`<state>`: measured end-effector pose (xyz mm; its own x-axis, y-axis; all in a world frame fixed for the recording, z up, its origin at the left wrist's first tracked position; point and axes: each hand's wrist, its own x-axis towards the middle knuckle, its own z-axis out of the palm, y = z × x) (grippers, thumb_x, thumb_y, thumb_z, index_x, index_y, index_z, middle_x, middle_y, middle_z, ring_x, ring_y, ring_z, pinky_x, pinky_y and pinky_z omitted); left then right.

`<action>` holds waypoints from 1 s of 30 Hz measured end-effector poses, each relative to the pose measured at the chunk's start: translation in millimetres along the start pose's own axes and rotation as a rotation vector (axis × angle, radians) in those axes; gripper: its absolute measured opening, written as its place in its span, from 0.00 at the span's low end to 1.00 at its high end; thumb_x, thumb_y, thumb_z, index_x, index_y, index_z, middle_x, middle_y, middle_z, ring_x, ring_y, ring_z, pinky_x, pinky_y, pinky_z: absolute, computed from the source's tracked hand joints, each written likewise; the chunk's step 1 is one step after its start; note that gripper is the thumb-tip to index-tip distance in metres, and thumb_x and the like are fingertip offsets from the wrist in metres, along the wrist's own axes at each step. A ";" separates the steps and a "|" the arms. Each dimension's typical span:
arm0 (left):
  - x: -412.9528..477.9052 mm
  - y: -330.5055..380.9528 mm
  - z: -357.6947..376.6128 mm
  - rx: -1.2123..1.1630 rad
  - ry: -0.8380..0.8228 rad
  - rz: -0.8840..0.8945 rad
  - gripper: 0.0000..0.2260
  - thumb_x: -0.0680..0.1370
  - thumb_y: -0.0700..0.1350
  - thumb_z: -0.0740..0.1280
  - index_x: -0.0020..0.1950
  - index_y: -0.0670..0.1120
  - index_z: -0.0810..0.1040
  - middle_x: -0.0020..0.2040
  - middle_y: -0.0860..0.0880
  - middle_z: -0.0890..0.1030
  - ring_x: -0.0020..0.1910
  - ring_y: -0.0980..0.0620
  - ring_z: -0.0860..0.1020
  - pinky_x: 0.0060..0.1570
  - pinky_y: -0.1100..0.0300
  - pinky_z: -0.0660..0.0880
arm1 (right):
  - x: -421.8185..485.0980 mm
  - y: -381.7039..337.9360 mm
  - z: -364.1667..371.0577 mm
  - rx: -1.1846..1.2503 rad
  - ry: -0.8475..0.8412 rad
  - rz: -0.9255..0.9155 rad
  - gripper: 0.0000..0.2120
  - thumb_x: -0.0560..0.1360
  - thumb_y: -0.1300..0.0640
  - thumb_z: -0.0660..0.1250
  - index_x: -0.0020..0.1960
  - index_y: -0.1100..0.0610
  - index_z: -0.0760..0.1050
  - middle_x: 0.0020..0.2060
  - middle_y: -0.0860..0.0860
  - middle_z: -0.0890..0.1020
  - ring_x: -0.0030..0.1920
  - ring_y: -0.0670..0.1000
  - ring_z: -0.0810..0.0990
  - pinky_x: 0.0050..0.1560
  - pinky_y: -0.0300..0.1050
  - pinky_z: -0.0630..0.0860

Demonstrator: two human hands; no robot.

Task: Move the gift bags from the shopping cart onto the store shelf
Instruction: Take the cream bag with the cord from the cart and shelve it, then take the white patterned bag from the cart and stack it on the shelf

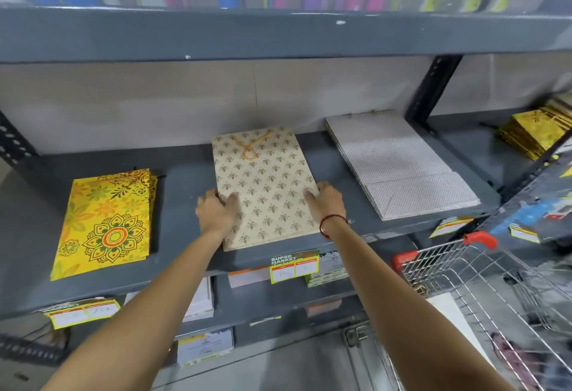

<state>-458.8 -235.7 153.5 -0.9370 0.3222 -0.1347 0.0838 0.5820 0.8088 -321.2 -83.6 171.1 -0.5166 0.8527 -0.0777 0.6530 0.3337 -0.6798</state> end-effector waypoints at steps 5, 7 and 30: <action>-18.4 36.4 1.0 0.096 0.098 0.180 0.25 0.78 0.52 0.63 0.70 0.41 0.68 0.70 0.38 0.66 0.70 0.38 0.63 0.67 0.40 0.64 | -5.6 10.2 -37.2 0.017 0.070 -0.052 0.20 0.77 0.49 0.63 0.62 0.63 0.71 0.56 0.61 0.79 0.57 0.61 0.77 0.54 0.52 0.76; -28.7 59.0 10.9 0.089 0.098 0.311 0.23 0.79 0.51 0.62 0.71 0.42 0.67 0.73 0.41 0.65 0.73 0.41 0.62 0.70 0.42 0.62 | -8.3 22.0 -60.4 0.036 0.135 -0.088 0.21 0.77 0.50 0.64 0.63 0.64 0.70 0.58 0.63 0.78 0.59 0.62 0.75 0.57 0.54 0.76; -292.3 92.9 378.4 0.230 -0.766 0.191 0.22 0.83 0.52 0.52 0.64 0.38 0.74 0.63 0.37 0.77 0.61 0.39 0.76 0.61 0.49 0.74 | -126.1 412.7 -188.5 -0.104 0.220 0.549 0.20 0.74 0.55 0.68 0.63 0.63 0.72 0.58 0.65 0.77 0.60 0.64 0.73 0.60 0.53 0.70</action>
<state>-48.8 6.7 51.5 -0.4157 0.8032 -0.4268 0.3640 0.5769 0.7312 117.9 22.4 37.8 0.0307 0.9711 -0.2368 0.8485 -0.1506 -0.5073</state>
